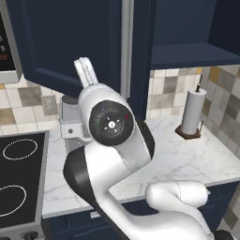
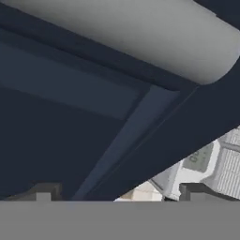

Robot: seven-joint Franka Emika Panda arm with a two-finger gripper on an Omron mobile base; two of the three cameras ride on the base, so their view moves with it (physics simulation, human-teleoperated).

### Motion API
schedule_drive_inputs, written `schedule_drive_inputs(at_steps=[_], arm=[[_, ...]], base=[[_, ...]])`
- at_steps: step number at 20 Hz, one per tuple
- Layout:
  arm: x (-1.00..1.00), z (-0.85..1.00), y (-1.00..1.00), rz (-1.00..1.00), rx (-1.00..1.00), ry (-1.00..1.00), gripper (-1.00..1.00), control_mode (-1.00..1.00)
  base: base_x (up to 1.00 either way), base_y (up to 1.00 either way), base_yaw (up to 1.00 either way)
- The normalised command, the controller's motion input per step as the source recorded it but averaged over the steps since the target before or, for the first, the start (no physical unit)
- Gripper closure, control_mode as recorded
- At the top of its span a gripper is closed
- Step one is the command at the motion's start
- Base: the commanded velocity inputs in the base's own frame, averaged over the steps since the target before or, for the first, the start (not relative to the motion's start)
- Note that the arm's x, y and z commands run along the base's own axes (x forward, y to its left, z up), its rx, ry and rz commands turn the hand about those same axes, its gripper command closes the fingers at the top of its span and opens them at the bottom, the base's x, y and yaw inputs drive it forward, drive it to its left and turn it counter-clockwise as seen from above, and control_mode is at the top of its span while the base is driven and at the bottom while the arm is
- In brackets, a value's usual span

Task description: Close all open cabinet doors.

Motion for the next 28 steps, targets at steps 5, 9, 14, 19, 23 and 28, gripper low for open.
schedule_drive_inputs(at_steps=[5,9,14,19,23,28], arm=[[0.25,0.08,-0.12,-0.25,0.09,-0.04,-1.00,-1.00],[0.28,0.04,-0.14,-0.24,0.07,-0.05,-1.00,-1.00],[0.38,0.00,-0.20,-0.22,0.04,-0.02,-1.00,-1.00],[0.46,0.00,-0.28,-0.20,0.03,0.00,-1.00,-1.00],[0.51,0.00,-0.29,-0.18,0.02,0.00,-1.00,-1.00],[0.48,0.00,-0.31,-0.17,0.02,0.00,-1.00,-1.00]], base=[[0.00,0.00,0.00],[0.00,0.00,0.00],[0.00,0.00,0.00],[0.00,0.00,0.00],[0.00,0.00,0.00],[0.00,0.00,0.00]])
